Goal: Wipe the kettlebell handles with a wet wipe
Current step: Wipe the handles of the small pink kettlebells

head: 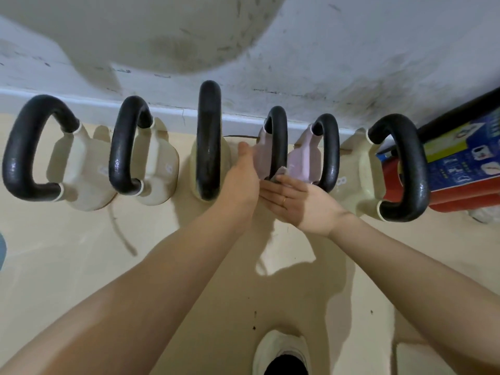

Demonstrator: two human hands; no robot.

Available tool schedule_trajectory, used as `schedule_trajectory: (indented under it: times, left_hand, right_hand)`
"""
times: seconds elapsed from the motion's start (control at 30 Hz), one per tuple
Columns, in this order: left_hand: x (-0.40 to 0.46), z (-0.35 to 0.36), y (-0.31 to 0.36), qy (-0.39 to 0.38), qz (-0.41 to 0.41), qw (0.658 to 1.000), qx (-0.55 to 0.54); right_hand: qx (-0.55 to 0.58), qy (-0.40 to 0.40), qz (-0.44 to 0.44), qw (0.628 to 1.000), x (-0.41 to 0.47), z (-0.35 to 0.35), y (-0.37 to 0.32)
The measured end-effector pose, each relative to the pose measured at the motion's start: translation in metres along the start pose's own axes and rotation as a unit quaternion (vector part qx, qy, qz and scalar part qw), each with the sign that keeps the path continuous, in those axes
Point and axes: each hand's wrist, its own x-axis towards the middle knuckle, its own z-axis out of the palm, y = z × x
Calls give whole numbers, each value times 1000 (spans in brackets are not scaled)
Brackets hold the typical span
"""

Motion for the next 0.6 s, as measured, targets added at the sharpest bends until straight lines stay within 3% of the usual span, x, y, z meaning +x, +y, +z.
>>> schedule_trajectory:
  times: [0.3, 0.47, 0.6]
  left_hand:
    - [-2, -9, -10, 11, -5, 1000, -24]
    - [1, -6, -3, 3, -6, 1000, -28]
    - [5, -7, -7, 6, -1, 1000, -27]
  right_hand:
    - [-112, -39, 20, 993, 21, 6, -1]
    - [-132, -19, 31, 991, 19, 8, -1]
    - [-75, 37, 128, 988, 28, -4, 12]
